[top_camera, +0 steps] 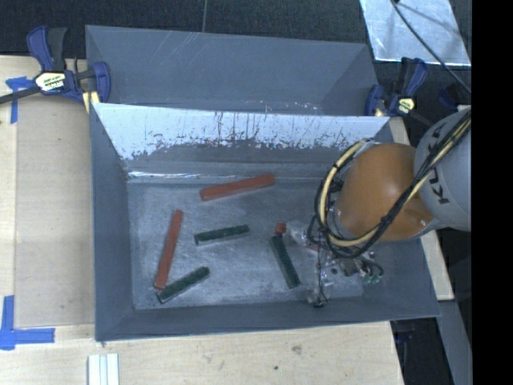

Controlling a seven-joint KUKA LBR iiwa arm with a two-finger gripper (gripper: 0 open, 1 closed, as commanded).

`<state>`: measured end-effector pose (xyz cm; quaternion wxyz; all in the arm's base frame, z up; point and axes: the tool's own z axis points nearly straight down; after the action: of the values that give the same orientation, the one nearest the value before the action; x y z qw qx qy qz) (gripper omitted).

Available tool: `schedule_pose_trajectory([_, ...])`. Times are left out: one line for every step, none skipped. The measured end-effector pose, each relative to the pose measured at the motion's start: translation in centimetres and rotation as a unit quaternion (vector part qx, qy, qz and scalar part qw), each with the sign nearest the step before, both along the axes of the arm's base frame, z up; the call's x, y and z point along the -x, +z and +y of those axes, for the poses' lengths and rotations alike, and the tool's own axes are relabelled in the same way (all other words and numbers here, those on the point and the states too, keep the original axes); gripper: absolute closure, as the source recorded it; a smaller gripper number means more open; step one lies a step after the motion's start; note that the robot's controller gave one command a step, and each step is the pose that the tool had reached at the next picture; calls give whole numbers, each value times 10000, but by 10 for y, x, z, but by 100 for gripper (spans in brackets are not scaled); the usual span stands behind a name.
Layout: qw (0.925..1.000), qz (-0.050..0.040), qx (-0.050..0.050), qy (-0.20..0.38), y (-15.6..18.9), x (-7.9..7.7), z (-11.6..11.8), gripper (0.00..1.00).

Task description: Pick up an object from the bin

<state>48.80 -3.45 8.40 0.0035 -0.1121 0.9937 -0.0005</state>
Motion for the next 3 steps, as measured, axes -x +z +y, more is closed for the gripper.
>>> schedule_pose_trajectory([9999, 0, -17, 118, 9, -36, 74, 0])
schedule_pose_trajectory([10000, 18, -7, 80, -12, -72, 129, 0])
schedule_pose_trajectory([10000, 8, -10, 80, -11, -72, 129, 100])
